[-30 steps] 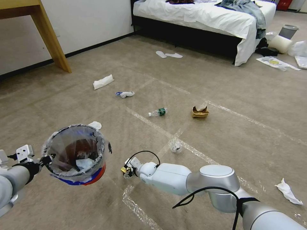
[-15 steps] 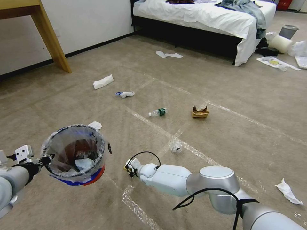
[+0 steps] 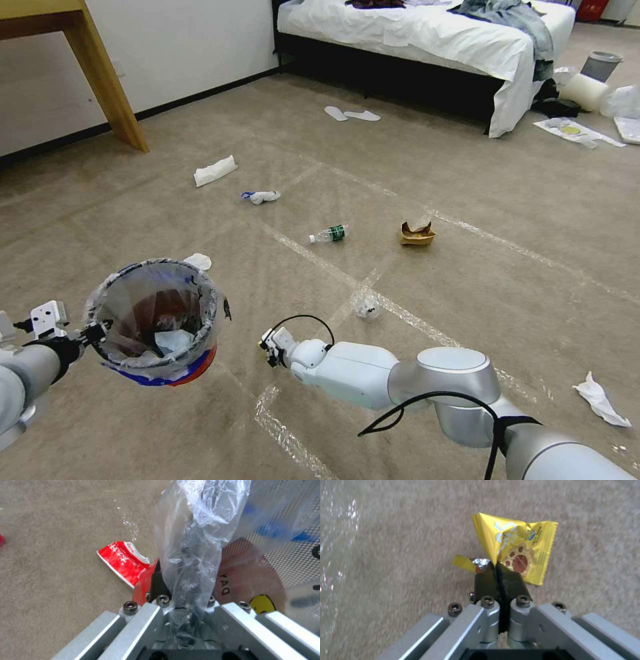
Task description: Pick up the trash bin and place the garbage on the floor into it.
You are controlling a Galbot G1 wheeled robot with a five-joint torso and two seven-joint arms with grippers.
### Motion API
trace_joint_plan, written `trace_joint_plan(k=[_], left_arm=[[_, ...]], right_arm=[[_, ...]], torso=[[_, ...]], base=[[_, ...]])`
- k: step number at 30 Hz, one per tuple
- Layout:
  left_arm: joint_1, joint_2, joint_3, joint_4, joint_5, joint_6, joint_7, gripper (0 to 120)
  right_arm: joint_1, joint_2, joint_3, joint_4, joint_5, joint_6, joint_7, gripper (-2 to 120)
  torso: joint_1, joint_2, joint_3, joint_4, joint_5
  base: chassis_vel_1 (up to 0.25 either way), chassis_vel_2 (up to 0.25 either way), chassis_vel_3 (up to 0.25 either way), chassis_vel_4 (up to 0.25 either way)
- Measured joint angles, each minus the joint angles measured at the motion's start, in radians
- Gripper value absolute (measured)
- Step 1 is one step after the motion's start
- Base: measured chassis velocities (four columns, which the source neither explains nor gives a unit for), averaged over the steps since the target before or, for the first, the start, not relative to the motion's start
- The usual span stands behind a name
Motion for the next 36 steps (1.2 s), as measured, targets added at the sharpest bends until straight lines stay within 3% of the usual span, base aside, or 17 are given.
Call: trace_joint_plan(k=[9,16,25,28,30,36], left_arm=[[0.003,0.003,0.001,0.001,-0.008,-0.001,-0.008,0],[0.005,0.018,0.002,0.004,-0.02,-0.003,-0.012,0],[-0.036,0.032,0.062,0.04,-0.025,-0.009,-0.021,0],[-0.05,0.038,0.082,0.051,-0.024,-0.013,-0.021,0],[-0.069,0.043,0.103,0.071,-0.023,-0.02,-0.015,0],[-0.101,0.041,0.135,0.098,-0.019,-0.024,-0.006,0]], right_arm=[[0.024,0.0,0.091,0.031,-0.015,0.025,-0.001,0],[0.063,0.0,0.259,0.117,-0.049,0.058,0.021,0],[0.107,-0.029,0.535,0.21,-0.179,0.163,0.003,0],[0.111,-0.059,0.609,0.21,-0.174,0.22,-0.059,0],[0.112,-0.082,0.707,0.205,-0.159,0.317,-0.176,0],[0.095,-0.132,0.819,0.257,-0.149,0.395,-0.294,0]], torso=[[0.0,0.0,0.0,0.0,0.0001],[0.0,0.0,0.0,0.0,0.0004],[0.0,0.0,0.0,0.0005,0.0003],[0.0,0.0,0.0,0.0,0.0005],[0.0,0.0,0.0,-0.0003,0.0005],[0.0,0.0,0.0,0.0003,0.0006]], base=[[0.0,0.0,0.0,0.0],[0.0,0.0,0.0,0.0],[0.0,0.0,0.0,0.0],[0.0,0.0,0.0,0.0],[0.0,0.0,0.0,0.0],[0.0,0.0,0.0,0.0]])
